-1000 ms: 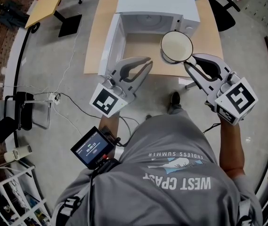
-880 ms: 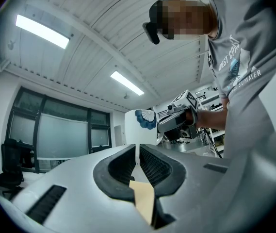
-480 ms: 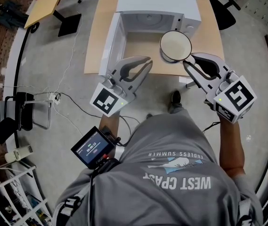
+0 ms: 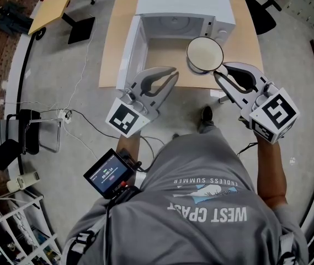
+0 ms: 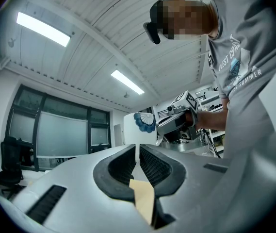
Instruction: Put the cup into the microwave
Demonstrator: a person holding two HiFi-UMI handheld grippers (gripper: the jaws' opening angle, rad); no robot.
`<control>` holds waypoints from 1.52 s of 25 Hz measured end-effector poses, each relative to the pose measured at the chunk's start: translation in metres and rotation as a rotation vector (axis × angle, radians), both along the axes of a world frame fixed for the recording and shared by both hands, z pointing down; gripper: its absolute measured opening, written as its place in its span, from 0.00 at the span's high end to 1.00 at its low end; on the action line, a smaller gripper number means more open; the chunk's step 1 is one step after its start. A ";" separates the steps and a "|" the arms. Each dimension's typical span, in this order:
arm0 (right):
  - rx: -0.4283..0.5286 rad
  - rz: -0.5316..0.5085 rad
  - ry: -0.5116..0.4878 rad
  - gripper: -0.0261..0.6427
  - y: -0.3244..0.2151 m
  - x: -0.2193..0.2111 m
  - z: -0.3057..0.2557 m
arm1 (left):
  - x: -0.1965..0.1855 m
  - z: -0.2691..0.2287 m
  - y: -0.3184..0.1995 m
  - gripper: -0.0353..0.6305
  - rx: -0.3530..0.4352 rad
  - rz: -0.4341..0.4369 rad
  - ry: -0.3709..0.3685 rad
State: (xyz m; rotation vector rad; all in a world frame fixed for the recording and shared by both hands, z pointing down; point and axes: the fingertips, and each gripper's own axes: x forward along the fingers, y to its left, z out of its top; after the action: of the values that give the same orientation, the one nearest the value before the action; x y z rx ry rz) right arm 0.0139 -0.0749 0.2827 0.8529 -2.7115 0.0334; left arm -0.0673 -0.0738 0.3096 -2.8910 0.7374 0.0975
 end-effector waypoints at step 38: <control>-0.354 0.018 0.003 0.86 -0.213 -0.016 0.175 | 0.003 0.096 -0.147 0.91 -0.311 -0.117 -0.053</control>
State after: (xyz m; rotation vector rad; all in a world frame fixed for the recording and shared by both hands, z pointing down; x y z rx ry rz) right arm -0.0017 -0.2877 0.4582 0.7664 -2.5821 0.4982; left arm -0.0648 -0.2204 0.4058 -3.1145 0.9889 -0.1178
